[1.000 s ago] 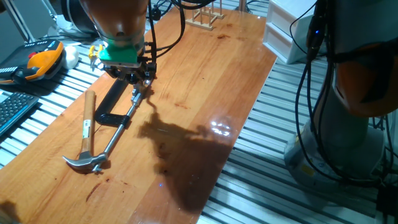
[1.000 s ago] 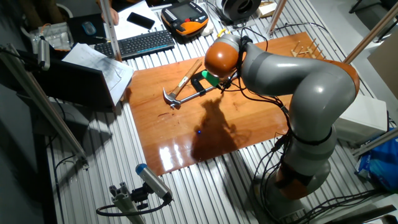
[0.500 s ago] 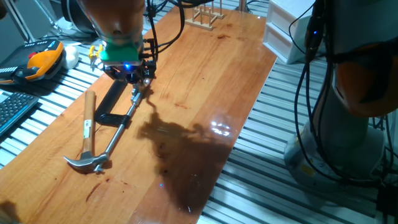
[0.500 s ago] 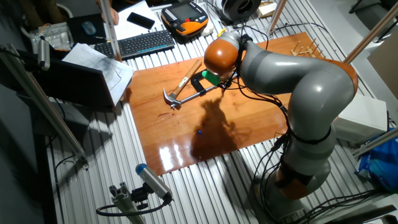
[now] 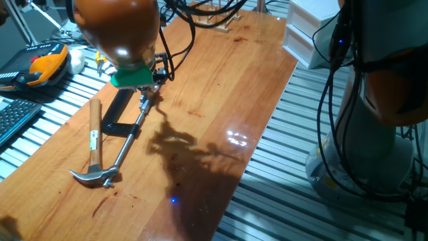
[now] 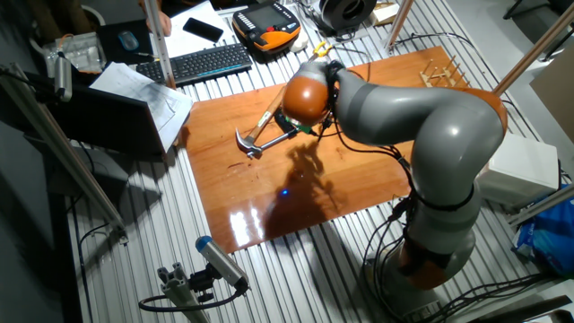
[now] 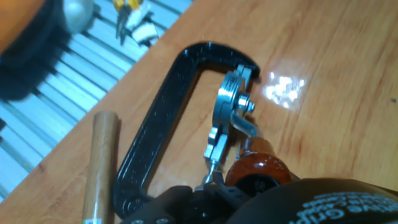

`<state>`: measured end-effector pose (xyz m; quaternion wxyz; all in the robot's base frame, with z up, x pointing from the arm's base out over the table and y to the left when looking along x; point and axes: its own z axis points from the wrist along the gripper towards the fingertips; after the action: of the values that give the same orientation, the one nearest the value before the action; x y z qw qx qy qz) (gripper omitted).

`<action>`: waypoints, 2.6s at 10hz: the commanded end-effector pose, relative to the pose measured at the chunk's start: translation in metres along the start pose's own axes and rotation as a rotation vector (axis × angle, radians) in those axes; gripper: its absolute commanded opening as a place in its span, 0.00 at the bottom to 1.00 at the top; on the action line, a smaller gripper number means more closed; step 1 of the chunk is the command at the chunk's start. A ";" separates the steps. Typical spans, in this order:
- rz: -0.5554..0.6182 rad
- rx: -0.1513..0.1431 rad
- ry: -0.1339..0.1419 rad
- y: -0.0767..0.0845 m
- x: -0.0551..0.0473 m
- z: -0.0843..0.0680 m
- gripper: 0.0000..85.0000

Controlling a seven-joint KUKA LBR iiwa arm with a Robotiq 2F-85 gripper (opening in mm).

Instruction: Pull up the lever

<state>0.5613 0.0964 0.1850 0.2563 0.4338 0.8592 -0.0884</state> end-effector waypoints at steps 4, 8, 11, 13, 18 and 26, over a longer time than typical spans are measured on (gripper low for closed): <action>0.003 0.005 0.006 0.000 0.000 0.000 0.00; 0.018 -0.008 0.093 0.001 -0.015 -0.001 0.00; 0.019 -0.005 0.122 -0.002 -0.041 -0.006 0.00; 0.024 0.006 0.150 -0.007 -0.058 -0.012 0.00; 0.058 0.002 0.250 -0.012 -0.086 -0.004 0.00; 0.082 0.034 0.303 -0.013 -0.092 -0.005 0.00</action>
<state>0.5947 0.0251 0.2361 0.1188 0.4816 0.8679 -0.0256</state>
